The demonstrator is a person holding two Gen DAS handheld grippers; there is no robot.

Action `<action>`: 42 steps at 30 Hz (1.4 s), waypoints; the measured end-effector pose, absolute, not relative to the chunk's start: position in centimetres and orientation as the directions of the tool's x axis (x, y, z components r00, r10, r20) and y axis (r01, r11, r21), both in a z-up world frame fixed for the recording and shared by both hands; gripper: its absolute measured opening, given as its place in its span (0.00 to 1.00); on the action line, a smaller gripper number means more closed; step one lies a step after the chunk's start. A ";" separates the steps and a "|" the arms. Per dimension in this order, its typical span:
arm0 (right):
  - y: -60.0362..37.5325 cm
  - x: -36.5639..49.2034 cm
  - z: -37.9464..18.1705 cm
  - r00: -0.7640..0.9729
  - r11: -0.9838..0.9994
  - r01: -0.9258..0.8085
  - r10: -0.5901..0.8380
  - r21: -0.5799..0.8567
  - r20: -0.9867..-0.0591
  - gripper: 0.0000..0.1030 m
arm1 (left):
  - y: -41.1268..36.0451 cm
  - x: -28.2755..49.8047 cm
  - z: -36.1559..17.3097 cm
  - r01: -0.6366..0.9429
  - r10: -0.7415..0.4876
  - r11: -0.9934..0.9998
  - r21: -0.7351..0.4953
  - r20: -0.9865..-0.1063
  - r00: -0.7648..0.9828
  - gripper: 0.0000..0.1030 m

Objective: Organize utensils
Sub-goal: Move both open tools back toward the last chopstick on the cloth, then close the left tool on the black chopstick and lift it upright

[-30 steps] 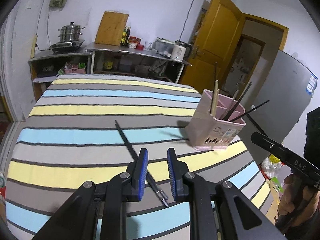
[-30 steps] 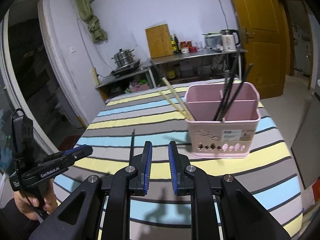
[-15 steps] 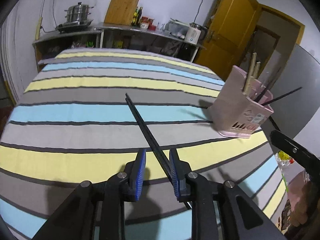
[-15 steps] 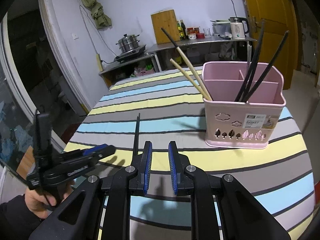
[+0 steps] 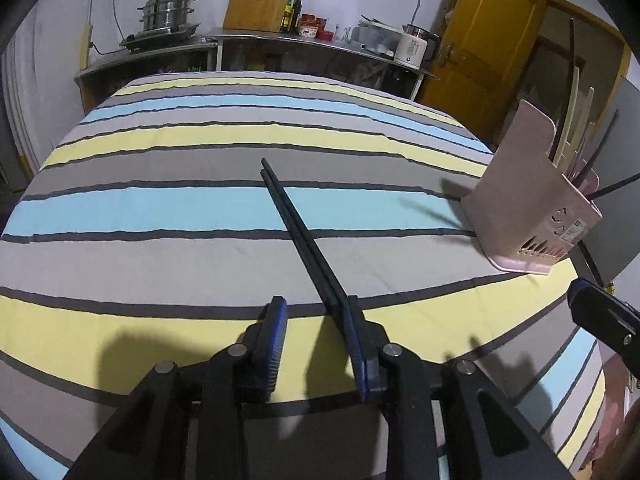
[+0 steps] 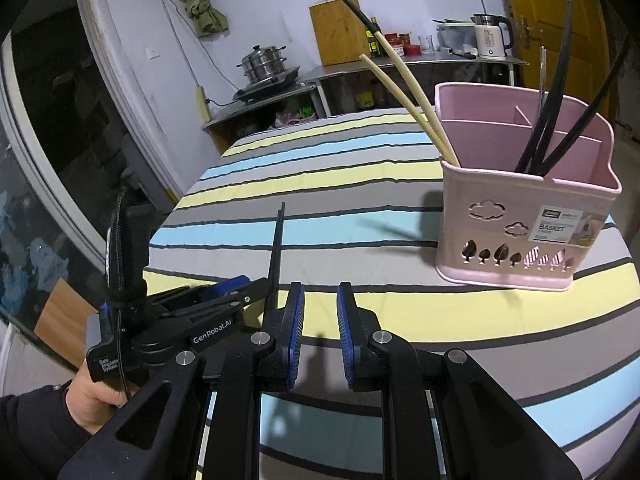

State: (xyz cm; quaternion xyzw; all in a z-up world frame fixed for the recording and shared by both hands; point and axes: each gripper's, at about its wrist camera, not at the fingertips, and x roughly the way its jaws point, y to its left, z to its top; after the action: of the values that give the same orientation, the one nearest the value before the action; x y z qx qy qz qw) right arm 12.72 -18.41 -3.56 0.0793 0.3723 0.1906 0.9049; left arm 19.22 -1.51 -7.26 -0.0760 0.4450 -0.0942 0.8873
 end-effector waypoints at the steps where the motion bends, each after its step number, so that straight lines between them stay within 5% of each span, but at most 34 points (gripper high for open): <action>1: -18.4 12.8 -3.6 0.649 0.915 -0.285 0.404 0.287 -0.644 0.17 | -1.7 19.2 -7.3 0.102 -0.224 0.974 -0.203 -0.774 0.592 0.30; 17: -18.7 12.9 -4.1 0.646 0.914 -0.277 0.407 0.298 -0.646 0.17 | -1.3 19.1 -7.2 0.090 -0.127 0.992 -0.091 -0.789 0.601 0.36; 25: -17.8 13.3 -4.5 0.628 0.905 -0.299 0.425 0.302 -0.652 0.17 | 2.3 19.2 -7.1 0.032 -0.078 0.997 -0.073 -0.800 0.595 0.13; 42: -11.3 18.7 -6.3 0.556 0.879 -0.407 0.455 0.249 -0.696 0.17 | 8.2 22.8 -7.4 -0.086 -0.205 0.948 -0.307 -0.791 0.576 0.13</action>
State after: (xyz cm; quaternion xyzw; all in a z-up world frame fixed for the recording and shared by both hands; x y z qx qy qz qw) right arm 18.71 -11.25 -6.28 0.0296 0.4032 0.2444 0.8814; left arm 22.82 8.21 -7.35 -0.1581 0.4591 -0.0340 0.8735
